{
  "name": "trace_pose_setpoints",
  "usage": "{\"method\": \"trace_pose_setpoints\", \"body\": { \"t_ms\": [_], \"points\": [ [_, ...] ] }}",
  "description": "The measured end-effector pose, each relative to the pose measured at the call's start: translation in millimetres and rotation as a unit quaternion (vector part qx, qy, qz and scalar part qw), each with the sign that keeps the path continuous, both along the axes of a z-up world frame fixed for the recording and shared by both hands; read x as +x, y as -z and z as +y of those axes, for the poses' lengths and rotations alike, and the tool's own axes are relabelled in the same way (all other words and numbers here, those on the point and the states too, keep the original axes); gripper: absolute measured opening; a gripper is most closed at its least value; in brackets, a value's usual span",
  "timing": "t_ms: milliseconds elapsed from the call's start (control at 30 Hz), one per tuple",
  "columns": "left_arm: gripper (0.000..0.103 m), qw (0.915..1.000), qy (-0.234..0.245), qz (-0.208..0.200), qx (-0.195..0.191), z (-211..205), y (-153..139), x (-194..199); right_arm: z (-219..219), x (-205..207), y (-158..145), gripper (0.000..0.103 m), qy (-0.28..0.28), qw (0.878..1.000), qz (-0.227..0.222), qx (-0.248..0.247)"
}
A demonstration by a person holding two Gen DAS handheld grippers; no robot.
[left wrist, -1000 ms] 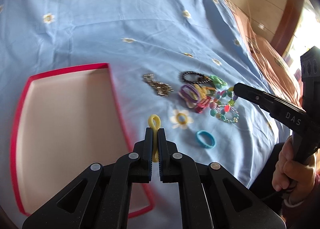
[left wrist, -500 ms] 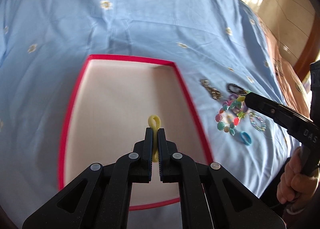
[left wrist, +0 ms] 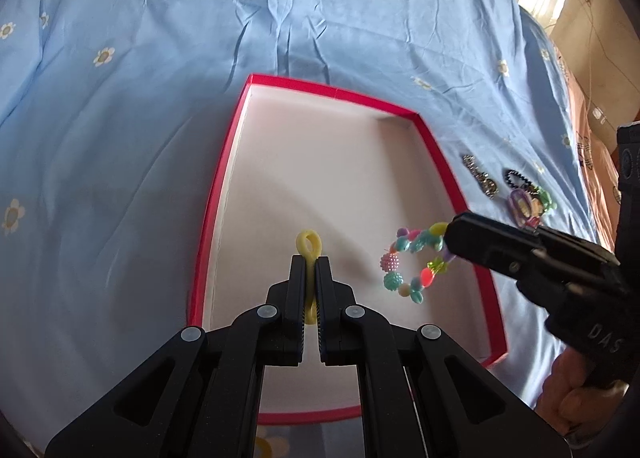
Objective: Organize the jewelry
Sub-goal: 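Carry both items into the red box and open both tools to release them, then move both open tools back over the jewelry pile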
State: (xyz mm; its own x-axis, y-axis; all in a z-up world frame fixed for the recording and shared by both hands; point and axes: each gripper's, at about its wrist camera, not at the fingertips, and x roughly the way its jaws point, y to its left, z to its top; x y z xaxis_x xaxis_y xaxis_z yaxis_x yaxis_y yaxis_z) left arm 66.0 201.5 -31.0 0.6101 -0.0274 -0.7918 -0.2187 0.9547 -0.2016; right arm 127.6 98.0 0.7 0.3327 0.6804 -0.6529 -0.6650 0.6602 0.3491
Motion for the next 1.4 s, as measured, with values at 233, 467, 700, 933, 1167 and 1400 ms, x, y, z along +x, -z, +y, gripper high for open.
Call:
{"method": "trace_pose_setpoints", "body": {
  "t_ms": [233,467,700,933,1167,1400],
  "points": [
    [0.004,0.9997,-0.009,0.024,0.0,4.5,17.7,3.4,0.8,10.5,36.6,0.012,0.008,0.999,0.029,-0.034],
    [0.018,0.9996,-0.012,0.025,0.009,4.0,18.5,3.4,3.6,13.4,49.3,0.012,0.005,0.998,0.04,-0.052],
    [0.033,0.9993,-0.017,0.028,0.018,0.2,14.2,3.2,2.2,13.2,49.7,0.014,0.004,0.998,0.044,-0.054],
    [0.043,0.9992,-0.025,0.02,0.023,-0.6,4.7,-3.6,-8.2,14.2,43.0,0.026,0.015,0.998,0.049,-0.041],
    [0.046,0.9996,-0.017,0.006,0.024,-13.2,-9.6,-6.5,-31.1,9.4,21.8,0.03,0.033,0.999,0.036,-0.019],
    [0.051,0.9998,0.014,-0.004,0.015,-42.7,-16.7,-1.0,-78.4,5.1,5.0,0.039,0.075,0.997,0.031,0.0]
  ]
}}
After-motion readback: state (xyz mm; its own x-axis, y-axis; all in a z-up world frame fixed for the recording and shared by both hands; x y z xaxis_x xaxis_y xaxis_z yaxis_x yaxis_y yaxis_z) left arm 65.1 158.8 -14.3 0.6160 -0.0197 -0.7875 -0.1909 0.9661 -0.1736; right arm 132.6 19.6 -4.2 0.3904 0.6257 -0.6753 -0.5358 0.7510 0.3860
